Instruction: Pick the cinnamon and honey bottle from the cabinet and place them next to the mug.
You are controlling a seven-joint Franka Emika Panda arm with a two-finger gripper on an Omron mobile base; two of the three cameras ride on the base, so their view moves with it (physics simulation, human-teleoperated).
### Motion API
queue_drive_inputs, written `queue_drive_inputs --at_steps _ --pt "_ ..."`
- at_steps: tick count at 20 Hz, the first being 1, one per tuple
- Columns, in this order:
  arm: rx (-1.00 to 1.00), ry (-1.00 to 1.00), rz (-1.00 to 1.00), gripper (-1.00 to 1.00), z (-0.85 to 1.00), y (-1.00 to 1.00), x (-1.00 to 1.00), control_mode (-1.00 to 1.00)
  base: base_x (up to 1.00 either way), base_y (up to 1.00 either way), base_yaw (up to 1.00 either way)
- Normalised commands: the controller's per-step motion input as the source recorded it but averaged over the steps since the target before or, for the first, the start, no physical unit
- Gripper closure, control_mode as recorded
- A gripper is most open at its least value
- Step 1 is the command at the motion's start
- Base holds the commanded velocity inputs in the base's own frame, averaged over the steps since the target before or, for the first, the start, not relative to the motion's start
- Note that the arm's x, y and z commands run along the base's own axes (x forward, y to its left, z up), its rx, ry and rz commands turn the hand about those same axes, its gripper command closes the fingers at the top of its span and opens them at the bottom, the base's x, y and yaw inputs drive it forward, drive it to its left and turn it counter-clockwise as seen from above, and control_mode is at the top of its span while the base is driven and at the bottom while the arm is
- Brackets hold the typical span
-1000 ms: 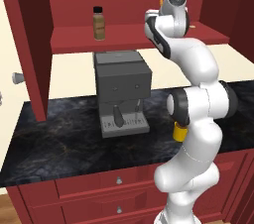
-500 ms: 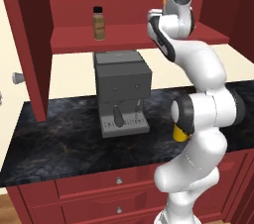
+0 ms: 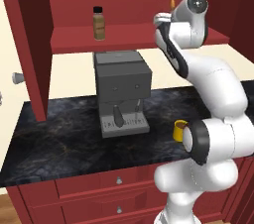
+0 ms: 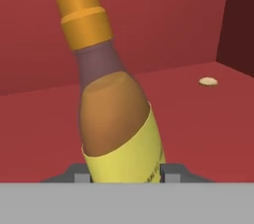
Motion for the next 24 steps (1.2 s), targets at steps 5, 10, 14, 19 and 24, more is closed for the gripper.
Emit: queue_drive_inputs --at_steps 5,10,14,19,24 --pt "0.03 -0.09 0.05 1.00 0.00 0.00 -1.00 -1.00 0.00 0.00 0.00" --pt "0.04 -0.10 0.06 1.00 -0.03 -0.07 -1.00 -1.00 0.00 0.00 0.00" --pt "0.03 -0.11 0.06 1.00 -0.15 -0.37 -1.00 -1.00 0.00 0.00 0.00" --pt "0.00 -0.08 0.08 1.00 -0.14 -0.32 -0.94 -1.00 0.00 0.00 0.00" --pt "0.00 0.00 0.10 1.00 -0.33 -0.15 -0.43 -1.00 0.00 0.00 0.00"
